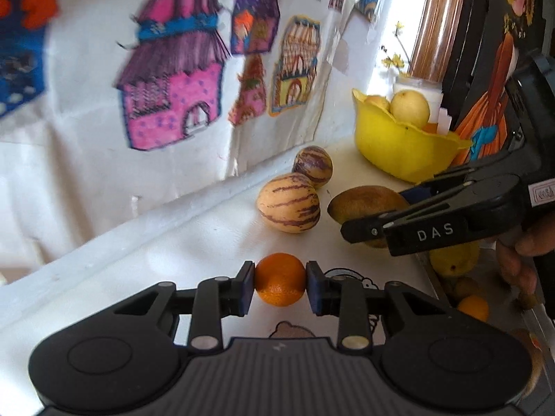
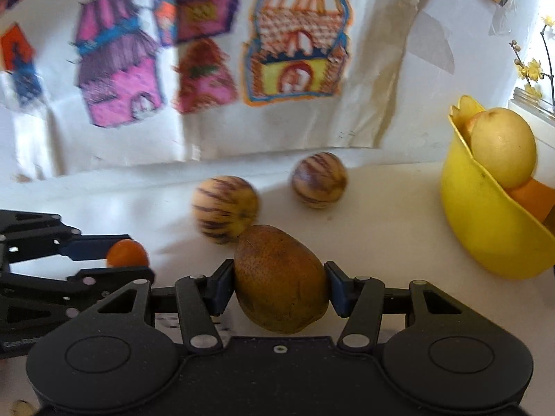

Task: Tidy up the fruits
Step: 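Carry the orange with the left tool while the right tool carries the brown oval fruit over the tray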

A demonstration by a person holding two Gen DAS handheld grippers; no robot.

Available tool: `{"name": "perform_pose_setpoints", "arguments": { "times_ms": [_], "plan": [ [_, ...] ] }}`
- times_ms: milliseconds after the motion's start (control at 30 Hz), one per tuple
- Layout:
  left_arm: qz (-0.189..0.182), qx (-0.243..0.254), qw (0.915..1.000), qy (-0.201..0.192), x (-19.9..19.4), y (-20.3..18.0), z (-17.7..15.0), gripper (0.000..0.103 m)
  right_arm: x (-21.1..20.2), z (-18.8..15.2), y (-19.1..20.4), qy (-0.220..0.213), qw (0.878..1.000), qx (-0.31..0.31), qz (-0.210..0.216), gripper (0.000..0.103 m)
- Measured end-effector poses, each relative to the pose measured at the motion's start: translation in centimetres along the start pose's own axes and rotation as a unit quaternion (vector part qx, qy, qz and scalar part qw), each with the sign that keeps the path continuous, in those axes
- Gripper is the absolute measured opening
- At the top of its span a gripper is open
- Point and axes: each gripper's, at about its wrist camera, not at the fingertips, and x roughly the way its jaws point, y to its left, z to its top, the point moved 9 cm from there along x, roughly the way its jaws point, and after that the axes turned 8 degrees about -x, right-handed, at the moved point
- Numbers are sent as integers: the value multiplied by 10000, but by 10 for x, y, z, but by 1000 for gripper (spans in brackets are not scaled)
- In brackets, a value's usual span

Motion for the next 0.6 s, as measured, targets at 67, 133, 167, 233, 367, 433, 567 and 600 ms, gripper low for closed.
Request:
{"name": "perform_pose_setpoints", "arguments": {
  "times_ms": [67, 133, 167, 233, 367, 433, 567, 600],
  "plan": [
    [22, -5, 10000, -63, -10, 3, 0, 34, -8, 0, 12, -57, 9999, 73, 105, 56],
    [9, -38, 9999, -102, -20, 5, -2, 34, -14, 1, 23, -76, 9999, 36, 135, 56],
    [11, -44, 9999, -122, -25, 6, -2, 34, -17, 0, 29, -83, 9998, 36, 157, 56],
    [15, -58, 9999, -152, -33, 8, -5, 34, -26, -3, 38, -97, 9997, 72, 213, 56],
    [-14, -138, 9997, -222, -49, 10, -10, 34, -38, -9, 50, -171, 9994, 162, 257, 56],
    [-7, -139, 9995, -296, -57, 9, -13, 34, -47, -14, 55, -265, 9989, 254, 295, 56],
    [50, -79, 9988, -480, -74, 4, -23, 34, -72, -32, 58, -561, 9958, 633, 362, 56],
    [38, -62, 9987, -496, -77, 1, -26, 34, -80, -37, 56, -628, 9946, 739, 372, 56]
  ]
}}
